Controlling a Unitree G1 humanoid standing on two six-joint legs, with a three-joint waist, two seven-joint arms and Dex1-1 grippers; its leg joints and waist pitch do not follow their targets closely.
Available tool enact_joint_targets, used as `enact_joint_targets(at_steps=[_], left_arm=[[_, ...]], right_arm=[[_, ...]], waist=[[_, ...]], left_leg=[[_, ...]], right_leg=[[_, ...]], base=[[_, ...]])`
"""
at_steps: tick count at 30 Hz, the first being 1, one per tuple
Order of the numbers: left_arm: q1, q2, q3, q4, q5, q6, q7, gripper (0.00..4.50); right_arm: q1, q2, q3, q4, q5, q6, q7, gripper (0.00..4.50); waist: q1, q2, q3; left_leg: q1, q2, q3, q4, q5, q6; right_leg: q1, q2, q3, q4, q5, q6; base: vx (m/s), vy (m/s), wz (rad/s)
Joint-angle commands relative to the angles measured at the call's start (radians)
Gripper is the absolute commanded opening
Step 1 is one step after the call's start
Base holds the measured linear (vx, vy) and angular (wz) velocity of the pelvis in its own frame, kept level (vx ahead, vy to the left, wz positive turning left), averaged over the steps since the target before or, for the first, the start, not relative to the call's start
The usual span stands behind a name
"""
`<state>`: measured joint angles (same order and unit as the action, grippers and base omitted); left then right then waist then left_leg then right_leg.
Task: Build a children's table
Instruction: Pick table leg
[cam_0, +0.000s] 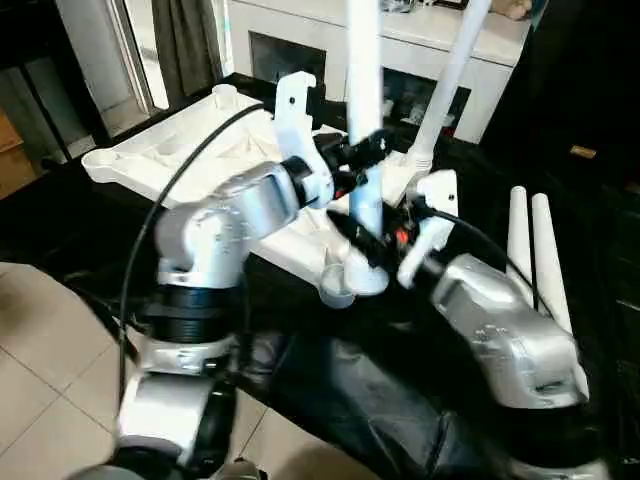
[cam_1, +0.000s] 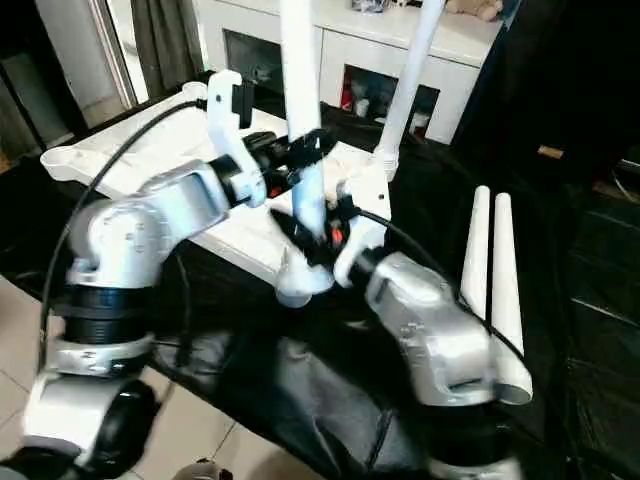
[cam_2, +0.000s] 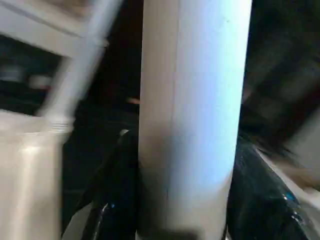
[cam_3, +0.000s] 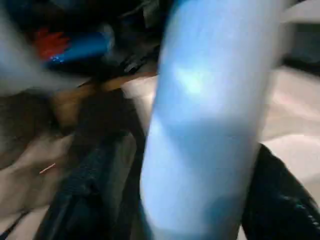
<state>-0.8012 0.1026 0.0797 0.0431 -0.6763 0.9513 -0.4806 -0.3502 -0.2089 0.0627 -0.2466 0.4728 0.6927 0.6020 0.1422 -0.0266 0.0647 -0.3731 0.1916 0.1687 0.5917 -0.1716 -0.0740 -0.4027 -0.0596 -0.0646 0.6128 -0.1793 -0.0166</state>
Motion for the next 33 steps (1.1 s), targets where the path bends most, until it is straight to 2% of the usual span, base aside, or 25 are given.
enact_joint_targets(at_steps=[1, 2, 5, 7, 8, 9, 11, 12, 17, 18, 23, 24, 25, 26, 28, 30, 31, 33], left_arm=[[0.009, 0.059, -0.049, -0.048, -0.055, 0.036, -0.158, 1.88], [0.009, 0.059, -0.049, -0.048, -0.055, 0.036, -0.158, 1.88], [0.015, 0.125, -0.075, -0.073, -0.083, 0.042, -0.286, 1.88], [0.017, 0.164, -0.089, -0.087, -0.100, 0.040, -0.367, 1.88], [0.017, 0.171, -0.091, -0.091, -0.105, 0.040, -0.384, 1.88], [0.017, 0.182, -0.087, -0.101, -0.134, 0.049, -0.423, 1.88], [0.012, 0.171, -0.063, -0.103, -0.177, 0.066, -0.440, 1.88], [0.006, 0.155, -0.045, -0.099, -0.202, 0.074, -0.436, 1.88], [0.002, 0.127, -0.029, -0.088, -0.224, 0.064, -0.430, 1.87], [0.004, 0.127, -0.031, -0.087, -0.224, 0.061, -0.431, 1.86], [0.015, 0.142, -0.041, -0.085, -0.220, 0.050, -0.450, 1.86], [0.017, 0.146, -0.045, -0.087, -0.210, 0.041, -0.449, 1.86], [0.017, 0.147, -0.046, -0.087, -0.202, 0.036, -0.445, 2.42], [0.011, 0.140, -0.039, -0.073, -0.203, 0.046, -0.426, 2.56], [-0.002, 0.120, -0.016, -0.046, -0.195, 0.053, -0.372, 2.58], [-0.007, 0.111, -0.006, -0.034, -0.175, 0.042, -0.335, 2.91], [-0.003, 0.107, -0.016, -0.036, -0.129, 0.015, -0.287, 2.91], [0.001, 0.102, -0.023, -0.040, -0.103, 0.014, -0.246, 2.98]], right_arm=[[0.012, -0.054, 0.007, -0.053, 0.086, 0.067, 0.121, 3.08], [0.012, -0.054, 0.007, -0.053, 0.086, 0.067, 0.121, 3.08], [0.018, -0.113, 0.004, -0.071, 0.141, 0.117, 0.195, 3.08], [0.019, -0.140, -0.004, -0.083, 0.184, 0.153, 0.231, 3.08], [0.019, -0.145, -0.006, -0.085, 0.194, 0.161, 0.238, 3.08], [0.018, -0.164, -0.002, -0.092, 0.214, 0.175, 0.258, 3.08], [0.018, -0.181, 0.005, -0.096, 0.226, 0.183, 0.279, 3.08], [0.017, -0.184, 0.006, -0.095, 0.237, 0.194, 0.287, 2.91], [0.016, -0.182, 0.018, -0.090, 0.246, 0.211, 0.290, 2.61], [0.017, -0.180, 0.020, -0.092, 0.249, 0.214, 0.288, 2.37], [0.017, -0.184, 0.027, -0.095, 0.258, 0.220, 0.278, 2.10], [0.015, -0.181, 0.028, -0.090, 0.250, 0.214, 0.268, 2.09], [0.014, -0.178, 0.029, -0.086, 0.242, 0.208, 0.259, 2.08], [0.012, -0.175, 0.031, -0.080, 0.231, 0.199, 0.253, 2.07], [0.008, -0.163, 0.033, -0.068, 0.208, 0.180, 0.231, 2.05], [0.003, -0.148, 0.032, -0.057, 0.188, 0.163, 0.203, 2.04], [-0.006, -0.125, 0.029, -0.039, 0.149, 0.135, 0.143, 2.04], [-0.015, -0.109, 0.027, -0.024, 0.118, 0.114, 0.098, 2.03]], waist=[[0.001, 0.006, -0.076], [0.002, 0.008, -0.077], [0.002, 0.010, -0.074], [0.003, 0.006, -0.074], [0.003, 0.009, -0.072], [0.002, 0.006, -0.071], [0.004, 0.005, -0.069], [0.005, 0.003, -0.070], [0.005, -0.003, -0.071], [0.006, -0.002, -0.071], [0.006, -0.002, -0.073], [0.006, -0.002, -0.073], [0.006, -0.002, -0.074], [0.005, -0.002, -0.074], [0.006, -0.001, -0.076], [0.004, 0.000, -0.075], [0.003, 0.004, -0.074], [0.001, 0.003, -0.076]], left_leg=[[0.010, 0.028, -0.010, -0.062, -0.136, 0.004], [0.011, 0.029, -0.011, -0.063, -0.135, 0.002], [0.014, 0.031, -0.009, -0.064, -0.159, -0.007], [0.015, 0.032, -0.010, -0.065, -0.170, -0.013], [0.016, 0.033, -0.010, -0.067, -0.180, -0.016], [0.017, 0.032, -0.009, -0.066, -0.188, -0.021], [0.017, 0.032, -0.008, -0.066, -0.194, -0.025], [0.017, 0.032, -0.008, -0.065, -0.195, -0.026], [0.013, 0.031, -0.008, -0.065, -0.181, -0.024], [0.013, 0.031, -0.009, -0.065, -0.178, -0.024], [0.013, 0.031, -0.009, -0.064, -0.163, -0.024], [0.013, 0.031, -0.009, -0.064, -0.161, -0.024], [0.012, 0.031, -0.009, -0.064, -0.158, -0.024], [0.012, 0.031, -0.009, -0.064, -0.154, -0.025], [0.011, 0.031, -0.009, -0.063, -0.147, -0.029], [0.011, 0.029, -0.008, -0.062, -0.153, -0.032], [0.011, 0.032, -0.010, -0.065, -0.157, -0.038], [0.013, 0.030, -0.010, -0.065, -0.164, -0.045]], right_leg=[[0.064, -0.071, 0.048, -0.062, -0.102, -0.134], [0.063, -0.073, 0.048, -0.060, -0.110, -0.136], [0.058, -0.076, 0.048, -0.068, -0.173, -0.145], [0.058, -0.077, 0.048, -0.069, -0.207, -0.141], [0.057, -0.077, 0.048, -0.071, -0.232, -0.137], [0.056, -0.079, 0.047, -0.074, -0.256, -0.134], [0.054, -0.079, 0.048, -0.076, -0.278, -0.135], [0.054, -0.079, 0.048, -0.077, -0.285, -0.135], [0.056, -0.080, 0.047, -0.080, -0.312, -0.115], [0.055, -0.080, 0.047, -0.081, -0.321, -0.108], [0.054, -0.078, 0.047, -0.079, -0.307, -0.098], [0.054, -0.078, 0.047, -0.078, -0.300, -0.100], [0.054, -0.078, 0.047, -0.077, -0.295, -0.101], [0.054, -0.077, 0.047, -0.075, -0.282, -0.104], [0.055, -0.077, 0.047, -0.073, -0.264, -0.110], [0.056, -0.077, 0.046, -0.074, -0.254, -0.120], [0.053, -0.078, 0.047, -0.075, -0.258, -0.114], [0.055, -0.077, 0.046, -0.074, -0.265, -0.107]], base=[[0.000, 0.000, 0.00], [0.000, 0.000, 0.00], [0.000, 0.000, 0.00], [0.000, 0.000, 0.00], [0.000, 0.000, 0.00], [0.000, 0.000, 0.00], [0.000, 0.000, 0.00], [0.000, 0.000, 0.00], [0.000, 0.000, 0.00], [0.000, 0.000, 0.00], [0.000, 0.000, 0.00], [0.000, 0.000, 0.00], [0.000, 0.000, 0.00], [0.000, 0.000, 0.00], [0.000, 0.000, 0.00], [0.000, 0.000, 0.00], [0.000, 0.000, 0.00], [0.000, 0.000, 0.00]])
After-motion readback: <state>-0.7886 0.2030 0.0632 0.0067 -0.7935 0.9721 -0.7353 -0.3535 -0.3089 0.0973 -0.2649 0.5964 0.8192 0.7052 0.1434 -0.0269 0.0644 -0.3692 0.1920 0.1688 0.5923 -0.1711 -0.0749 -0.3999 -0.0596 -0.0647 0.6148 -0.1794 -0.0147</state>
